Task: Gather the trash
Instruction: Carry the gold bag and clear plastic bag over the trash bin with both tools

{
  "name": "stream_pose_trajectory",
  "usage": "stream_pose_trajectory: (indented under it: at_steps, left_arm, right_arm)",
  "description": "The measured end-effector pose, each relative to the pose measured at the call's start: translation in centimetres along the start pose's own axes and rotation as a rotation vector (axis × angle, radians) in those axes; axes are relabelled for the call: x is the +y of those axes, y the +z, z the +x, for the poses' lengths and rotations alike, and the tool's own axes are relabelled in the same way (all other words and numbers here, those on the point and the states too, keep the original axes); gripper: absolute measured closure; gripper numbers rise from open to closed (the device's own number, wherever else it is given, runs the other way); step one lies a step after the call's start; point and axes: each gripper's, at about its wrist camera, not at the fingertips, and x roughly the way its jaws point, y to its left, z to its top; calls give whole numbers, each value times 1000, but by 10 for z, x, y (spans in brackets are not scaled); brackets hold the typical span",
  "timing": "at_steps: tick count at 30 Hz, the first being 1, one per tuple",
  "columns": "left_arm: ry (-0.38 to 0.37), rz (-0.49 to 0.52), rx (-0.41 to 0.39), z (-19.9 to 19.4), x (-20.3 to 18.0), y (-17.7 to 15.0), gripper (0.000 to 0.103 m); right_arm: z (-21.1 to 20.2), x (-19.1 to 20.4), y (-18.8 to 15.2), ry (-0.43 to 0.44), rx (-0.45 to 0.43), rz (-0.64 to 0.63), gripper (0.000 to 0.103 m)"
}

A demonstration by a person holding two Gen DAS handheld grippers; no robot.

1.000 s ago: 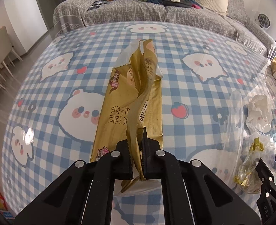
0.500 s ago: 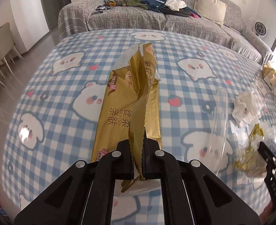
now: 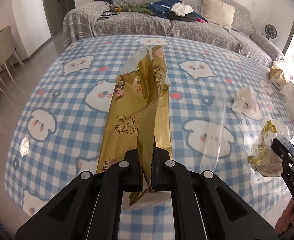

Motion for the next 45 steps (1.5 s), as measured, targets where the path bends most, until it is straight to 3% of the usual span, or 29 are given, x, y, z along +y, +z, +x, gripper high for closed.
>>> stream_pose_trajectory:
  at_steps: [18,45]
  left_arm:
    - [-19,-19,-1,-65,7,-73,99]
    - [-67,14,39,-119,3,-206,99]
  right_arm:
    - [-67,-3,-50,32,-37,27,71]
    - [-135,18,-135,63,-50,-38,71]
